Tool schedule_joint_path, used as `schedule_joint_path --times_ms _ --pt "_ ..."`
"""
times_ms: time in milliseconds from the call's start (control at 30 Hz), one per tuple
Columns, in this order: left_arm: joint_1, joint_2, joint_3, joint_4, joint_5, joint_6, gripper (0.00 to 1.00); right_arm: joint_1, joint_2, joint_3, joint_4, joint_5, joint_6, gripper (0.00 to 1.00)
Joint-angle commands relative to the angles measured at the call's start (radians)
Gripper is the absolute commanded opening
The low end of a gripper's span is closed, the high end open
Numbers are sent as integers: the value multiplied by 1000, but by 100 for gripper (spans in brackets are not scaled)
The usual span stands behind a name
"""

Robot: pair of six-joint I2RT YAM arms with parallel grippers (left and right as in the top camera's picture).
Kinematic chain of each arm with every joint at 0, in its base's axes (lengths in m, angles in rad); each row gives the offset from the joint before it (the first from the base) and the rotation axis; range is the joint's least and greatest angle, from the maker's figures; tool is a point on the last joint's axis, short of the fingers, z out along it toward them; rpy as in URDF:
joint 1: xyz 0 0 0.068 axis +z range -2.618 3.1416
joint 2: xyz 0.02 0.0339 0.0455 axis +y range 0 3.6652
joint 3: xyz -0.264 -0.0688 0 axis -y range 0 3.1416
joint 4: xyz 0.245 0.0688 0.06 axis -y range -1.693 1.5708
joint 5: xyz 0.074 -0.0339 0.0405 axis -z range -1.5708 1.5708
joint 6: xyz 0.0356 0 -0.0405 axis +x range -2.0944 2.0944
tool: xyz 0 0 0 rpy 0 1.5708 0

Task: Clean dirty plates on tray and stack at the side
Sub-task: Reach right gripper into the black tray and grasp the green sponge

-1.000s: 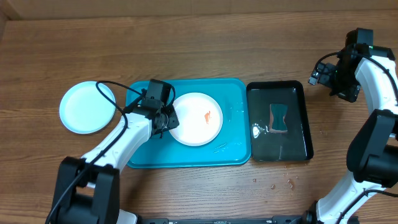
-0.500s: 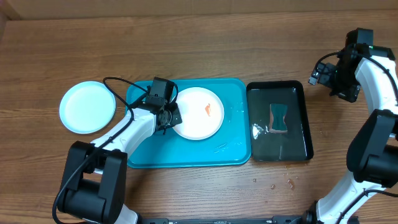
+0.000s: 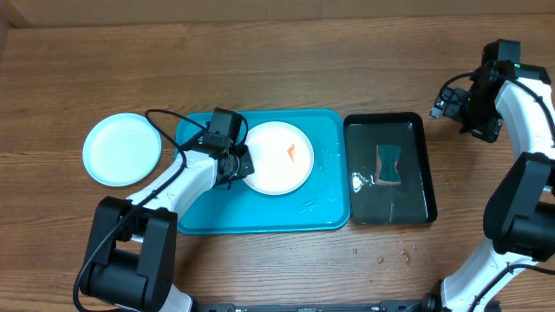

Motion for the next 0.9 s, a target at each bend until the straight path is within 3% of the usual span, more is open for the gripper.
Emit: schedule_joint_path --times_ms 0,333,533,700,867 --pt "4 -11 17 -1 38 5 6 -4 -25 14 5 0 4 100" --pt "4 -11 17 -5 49 5 6 -4 -25 14 8 -27 9 100" --pt "4 -11 17 -11 48 5 4 -3 -25 14 -19 -203 9 100" --pt "4 -11 17 -11 56 4 4 -4 -25 15 -153 -307 -6 100" --pt "4 -11 17 -12 55 5 4 4 -25 5 -267 -273 -35 82"
